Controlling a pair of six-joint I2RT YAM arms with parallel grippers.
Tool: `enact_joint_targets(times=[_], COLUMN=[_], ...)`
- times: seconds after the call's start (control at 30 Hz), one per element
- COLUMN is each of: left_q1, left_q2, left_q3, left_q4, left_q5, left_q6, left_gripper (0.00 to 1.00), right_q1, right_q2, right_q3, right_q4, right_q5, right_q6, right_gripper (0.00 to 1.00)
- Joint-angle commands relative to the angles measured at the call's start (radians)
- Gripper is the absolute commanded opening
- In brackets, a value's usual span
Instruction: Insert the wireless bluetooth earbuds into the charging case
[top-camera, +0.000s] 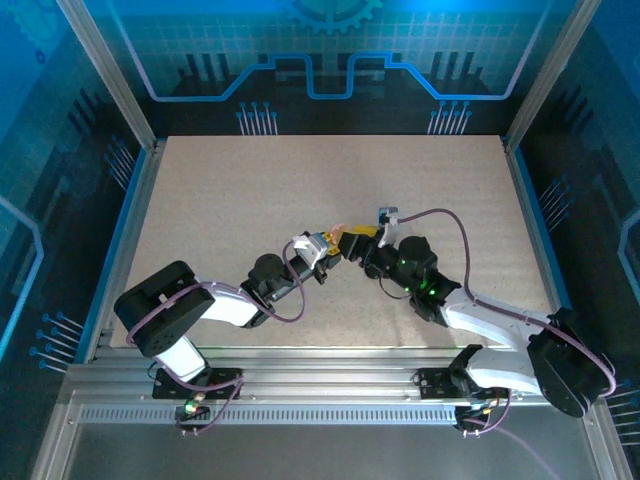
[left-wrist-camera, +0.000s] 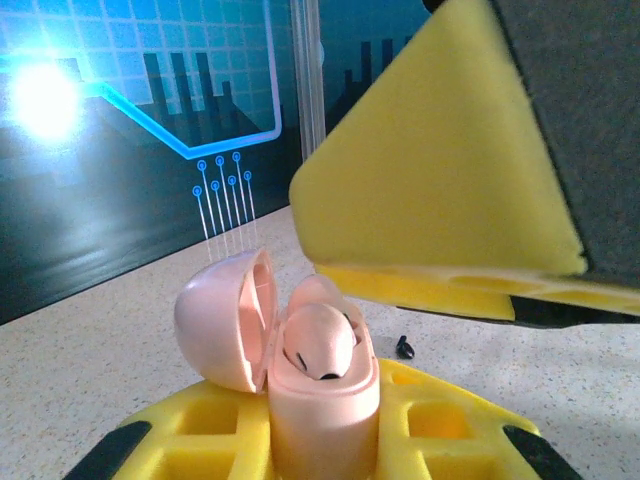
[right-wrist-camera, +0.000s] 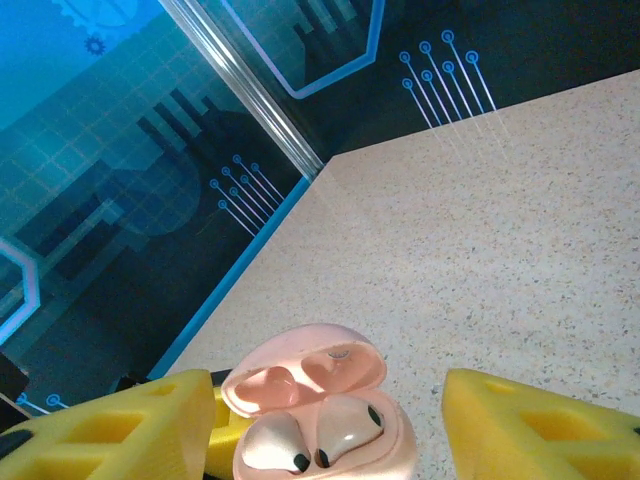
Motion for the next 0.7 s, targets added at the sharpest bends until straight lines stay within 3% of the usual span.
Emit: enact_joint_targets(times=[0.0, 0.27, 0.4, 0.57, 0.67], left_q1=[-0.010, -0.009, -0.009, -0.009, -0.009], left_q2=[-0.026, -0.025, -0.026, -0.031, -0.039], left_q3=[0.011, 0.010, 0.007, 0.002, -0.004], left_q4=[0.049, 0.049, 0.050, 0.049, 0.049], left_q5=[0.018, 0.019, 0.025, 0.056, 0.077], left_q6=[-0.003, 0.007, 0.008, 0.016, -0.009], left_gripper=[0.20, 0.20, 0.20, 0.20, 0.20], right_q1=[0.010, -0.021, -0.070, -0.169, -0.215], right_q2=[-0.025, -0.055, -0.085, -0.122, -0.155], right_q3=[0.039, 0.077, 0.116, 0.156, 0.167], right_q4=[-0.017, -0.078, -0.209, -0.351, -0.436], right_q5=[-0.019, -0.065, -0.103, -0.262, -0.329], right_q6=[-0.028, -0.044, 0.002, -0.034, -0.153], right_gripper=[0.64, 0.67, 0.74, 0.73, 0.73])
